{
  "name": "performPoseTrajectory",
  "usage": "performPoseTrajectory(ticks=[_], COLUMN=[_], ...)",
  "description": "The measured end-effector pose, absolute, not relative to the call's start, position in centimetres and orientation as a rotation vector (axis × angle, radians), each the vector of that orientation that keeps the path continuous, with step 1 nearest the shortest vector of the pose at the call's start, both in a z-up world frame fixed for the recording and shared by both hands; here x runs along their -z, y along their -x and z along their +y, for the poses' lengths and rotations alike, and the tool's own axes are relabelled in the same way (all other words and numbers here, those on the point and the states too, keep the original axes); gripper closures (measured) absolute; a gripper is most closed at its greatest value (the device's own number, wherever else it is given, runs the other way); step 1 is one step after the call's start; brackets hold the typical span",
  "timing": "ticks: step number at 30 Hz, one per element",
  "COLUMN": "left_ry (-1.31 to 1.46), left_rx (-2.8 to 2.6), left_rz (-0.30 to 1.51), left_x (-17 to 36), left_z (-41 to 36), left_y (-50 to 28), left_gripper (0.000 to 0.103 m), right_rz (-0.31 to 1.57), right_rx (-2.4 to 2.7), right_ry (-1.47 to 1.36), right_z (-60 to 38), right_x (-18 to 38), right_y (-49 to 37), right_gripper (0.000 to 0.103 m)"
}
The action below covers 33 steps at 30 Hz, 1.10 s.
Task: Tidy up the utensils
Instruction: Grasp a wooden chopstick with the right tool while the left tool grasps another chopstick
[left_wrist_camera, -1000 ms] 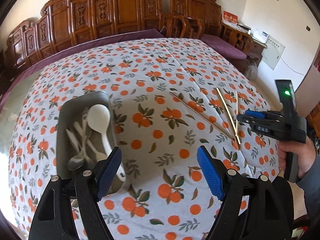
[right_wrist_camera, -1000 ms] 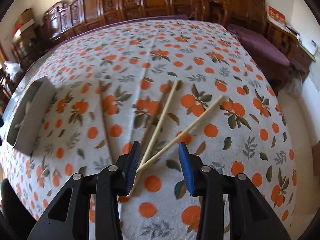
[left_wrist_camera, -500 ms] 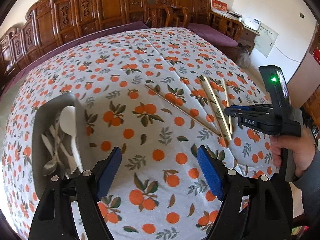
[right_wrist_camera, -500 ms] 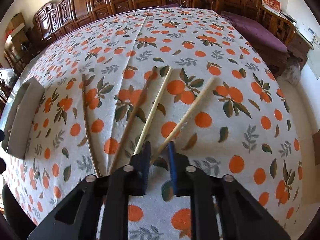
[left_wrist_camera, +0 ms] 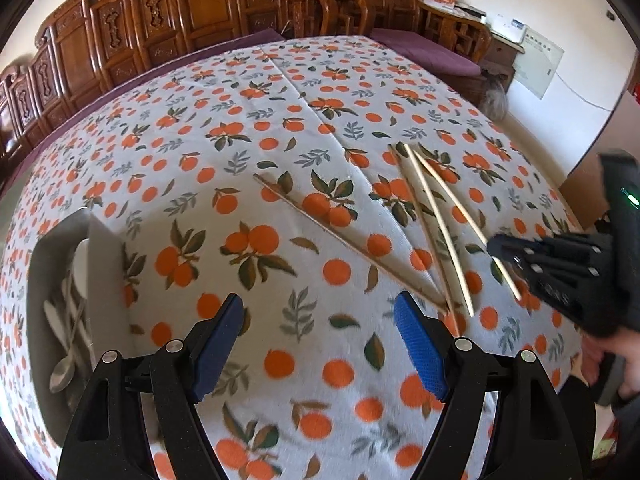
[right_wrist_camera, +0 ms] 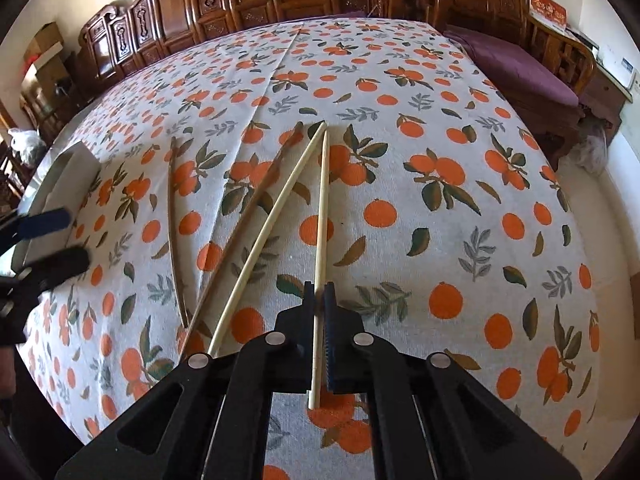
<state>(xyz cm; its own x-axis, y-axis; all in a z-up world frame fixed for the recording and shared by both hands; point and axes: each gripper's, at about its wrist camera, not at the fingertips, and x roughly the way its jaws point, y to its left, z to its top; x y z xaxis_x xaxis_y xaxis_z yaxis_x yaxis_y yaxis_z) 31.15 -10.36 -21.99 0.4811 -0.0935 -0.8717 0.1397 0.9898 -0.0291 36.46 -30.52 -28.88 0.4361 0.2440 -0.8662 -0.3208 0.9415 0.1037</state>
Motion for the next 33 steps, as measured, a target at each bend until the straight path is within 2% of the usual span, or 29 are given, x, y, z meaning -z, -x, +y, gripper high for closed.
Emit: performPoseTrajectory(ticks=[5,10,15,19,20,23,27,30,33], left_ry=[-0.032,-0.024,0.000,0.002,-0.003,-0.032,-0.021,-0.013,-0.004], left_rx=[0.128,0.133,0.135,0.113,0.107,0.096,0.094,0.094,0.108], left_rz=[1.084,1.114,1.157,1.166,1.167,1.167,1.176,1.180,1.186], left_x=[23.2,24.2,25.3,25.6,25.6,25.6,25.6,25.5,25.5], left_z=[-11.2,-12.4,-13.4,-13.7,-13.7,-13.7,-12.7,-11.8,-11.5], left_y=[-33.1,-34.6,-35.7,-35.9,-35.9,-35.6,-35.3,-34.9,-34.5], left_gripper=[0.029,0.039,0.054,0.058,0.060,0.071,0.092,0.098,0.099], right_rz=[1.050,1.038,1.014,1.001,0.998,0.990,0.980,0.995,0.982], right_rx=[-0.366,-0.371,-0.373,-0.376,-0.378,-0.383,-0.385,-0.393,-0.415], right_ry=[0.068,0.086,0.087,0.058,0.055,0.041,0.055,0.041,0.024], right_z=[-30.9,-30.9,-31.5,-32.2,-32.3,-32.5,-32.3,-32.5,-32.4], right_x=[29.0,29.0,28.1,27.4,27.2,26.8,26.5,27.1,27.2], right_y=[-36.2,-36.0,-36.0,-36.2,-36.3,-36.2,-36.2,-36.4,-36.2], right_gripper=[0.098,0.098,0.099,0.099,0.102,0.103,0.103,0.103,0.102])
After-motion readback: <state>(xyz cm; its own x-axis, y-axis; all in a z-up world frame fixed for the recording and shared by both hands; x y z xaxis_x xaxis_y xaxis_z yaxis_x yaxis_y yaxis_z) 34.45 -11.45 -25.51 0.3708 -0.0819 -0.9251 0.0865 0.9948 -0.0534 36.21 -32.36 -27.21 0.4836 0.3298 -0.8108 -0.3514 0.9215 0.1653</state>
